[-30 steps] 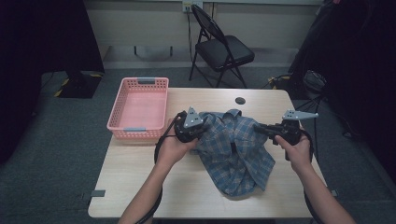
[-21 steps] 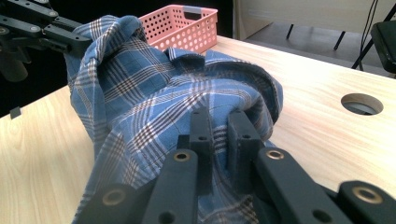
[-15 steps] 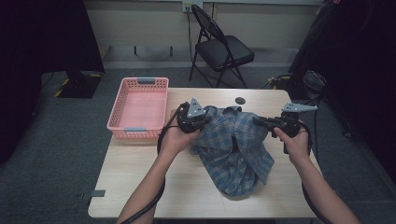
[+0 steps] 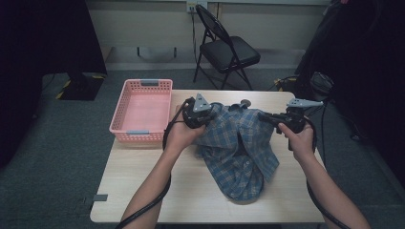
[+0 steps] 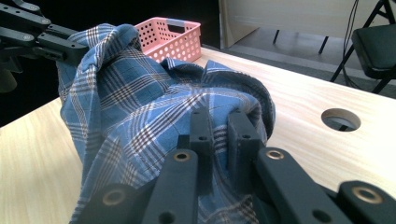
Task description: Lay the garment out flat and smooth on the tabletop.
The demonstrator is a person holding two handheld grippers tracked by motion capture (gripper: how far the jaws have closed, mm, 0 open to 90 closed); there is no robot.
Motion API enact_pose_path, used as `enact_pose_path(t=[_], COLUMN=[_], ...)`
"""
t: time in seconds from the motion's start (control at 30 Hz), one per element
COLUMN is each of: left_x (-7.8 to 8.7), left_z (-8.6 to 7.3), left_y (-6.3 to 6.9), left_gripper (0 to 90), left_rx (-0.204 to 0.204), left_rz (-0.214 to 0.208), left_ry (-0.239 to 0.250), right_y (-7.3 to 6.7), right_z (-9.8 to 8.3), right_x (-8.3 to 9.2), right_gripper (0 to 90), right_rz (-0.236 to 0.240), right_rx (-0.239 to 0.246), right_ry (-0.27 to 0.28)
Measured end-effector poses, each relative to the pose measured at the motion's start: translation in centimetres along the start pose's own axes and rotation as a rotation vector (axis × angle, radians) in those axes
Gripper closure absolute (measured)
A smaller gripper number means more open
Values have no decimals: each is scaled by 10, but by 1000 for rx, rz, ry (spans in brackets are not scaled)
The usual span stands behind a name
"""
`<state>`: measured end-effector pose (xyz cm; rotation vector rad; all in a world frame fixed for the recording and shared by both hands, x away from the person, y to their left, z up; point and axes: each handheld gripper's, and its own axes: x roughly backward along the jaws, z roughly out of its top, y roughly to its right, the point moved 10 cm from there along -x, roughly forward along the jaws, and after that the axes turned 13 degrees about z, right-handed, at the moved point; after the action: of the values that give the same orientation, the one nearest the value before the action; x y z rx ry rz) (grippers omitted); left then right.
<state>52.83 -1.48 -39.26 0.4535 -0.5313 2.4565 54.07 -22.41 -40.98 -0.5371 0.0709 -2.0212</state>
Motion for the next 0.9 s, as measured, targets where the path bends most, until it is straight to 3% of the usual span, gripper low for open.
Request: enact_pose_path(t=[0.37, 0.47, 0.5, 0.57, 0.6, 0.63, 0.67, 0.73, 0.77, 0.8, 0.87, 0.9], left_x=[-15, -33, -33, -57, -64, -70, -73, -75, -75, -72, -67, -67], left_z=[13, 25, 25, 37, 35, 31, 26, 14, 14, 0, -12, -12], left_y=[-15, -34, -34, -66, -76, -82, -82, -72, -72, -59, -44, -44], left_gripper=[836, 838, 838, 819, 733, 595, 489, 361, 339, 324, 297, 284], left_rx=[8, 44, 44, 106, 133, 182, 212, 199, 199, 173, 168, 168], left_rz=[13, 52, 52, 189, 242, 266, 265, 218, 218, 163, 112, 112], left_ry=[1, 10, 10, 67, 60, 40, 27, -2, -2, -36, -46, -46], right_y=[12, 24, 32, 55, 69, 79, 85, 82, 78, 72, 59, 59], right_z=[18, 28, 36, 54, 61, 65, 68, 68, 65, 58, 41, 41], right_x=[-9, -16, -19, -26, -27, -28, -28, -31, -31, -32, -35, -35], right_gripper=[828, 834, 834, 820, 777, 708, 628, 478, 424, 379, 340, 340], right_rz=[-15, -35, -55, -115, -166, -213, -247, -259, -254, -236, -193, -193], right_rx=[-6, -25, -38, -74, -95, -109, -99, -37, -22, -13, 27, 27], right_ry=[7, 22, 35, 88, 104, 105, 107, 84, 72, 50, 0, 0])
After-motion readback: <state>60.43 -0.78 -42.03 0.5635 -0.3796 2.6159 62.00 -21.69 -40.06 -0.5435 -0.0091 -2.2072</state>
